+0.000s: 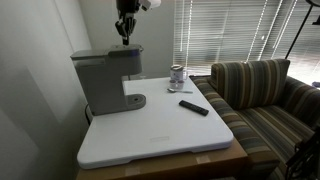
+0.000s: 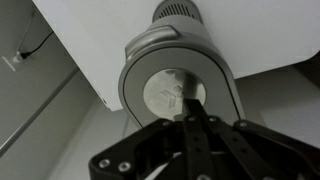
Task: Press the button atop the coffee maker
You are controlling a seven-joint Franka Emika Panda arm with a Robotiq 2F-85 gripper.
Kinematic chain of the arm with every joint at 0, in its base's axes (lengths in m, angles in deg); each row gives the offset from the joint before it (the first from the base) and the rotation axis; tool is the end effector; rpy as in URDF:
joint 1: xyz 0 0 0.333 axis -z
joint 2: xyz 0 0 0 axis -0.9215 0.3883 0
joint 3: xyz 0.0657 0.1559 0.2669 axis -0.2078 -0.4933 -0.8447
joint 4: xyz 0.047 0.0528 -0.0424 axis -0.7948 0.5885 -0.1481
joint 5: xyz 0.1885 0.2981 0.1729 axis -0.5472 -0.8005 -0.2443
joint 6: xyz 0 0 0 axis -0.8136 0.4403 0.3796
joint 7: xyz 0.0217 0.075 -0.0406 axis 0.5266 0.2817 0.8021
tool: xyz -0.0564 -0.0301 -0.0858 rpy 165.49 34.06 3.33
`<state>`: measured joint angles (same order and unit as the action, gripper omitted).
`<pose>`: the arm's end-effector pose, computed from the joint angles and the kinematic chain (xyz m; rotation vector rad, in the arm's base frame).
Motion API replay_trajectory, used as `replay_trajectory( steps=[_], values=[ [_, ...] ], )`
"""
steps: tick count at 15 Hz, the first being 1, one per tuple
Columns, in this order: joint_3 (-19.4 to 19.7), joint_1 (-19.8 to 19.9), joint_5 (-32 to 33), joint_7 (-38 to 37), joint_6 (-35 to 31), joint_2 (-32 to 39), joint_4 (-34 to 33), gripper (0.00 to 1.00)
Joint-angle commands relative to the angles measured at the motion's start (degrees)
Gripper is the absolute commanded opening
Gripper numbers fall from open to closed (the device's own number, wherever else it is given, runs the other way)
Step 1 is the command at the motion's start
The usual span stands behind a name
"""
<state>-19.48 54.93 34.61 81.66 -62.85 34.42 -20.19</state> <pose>0.8017 0.1870 0.3810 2.9472 0.9409 0.4542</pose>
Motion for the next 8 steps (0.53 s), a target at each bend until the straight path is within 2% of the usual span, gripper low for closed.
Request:
replay_trajectory(
  steps=[1,4,5,6,8],
  values=[
    [0.26,0.53,-0.04,-1.03,-0.96,-0.22,1.10,0.00],
    [1.12,0.29,0.61,-3.28,-1.36,0.36,1.38,0.00],
    [1.29,0.15,0.87,-4.01,1.19,3.90,-4.45,0.00],
    [1.66,0.19,1.04,-5.21,-1.28,1.00,1.47,0.00],
    [1.49,0.30,0.77,-6.04,-1.53,1.28,1.39,0.00]
  ],
)
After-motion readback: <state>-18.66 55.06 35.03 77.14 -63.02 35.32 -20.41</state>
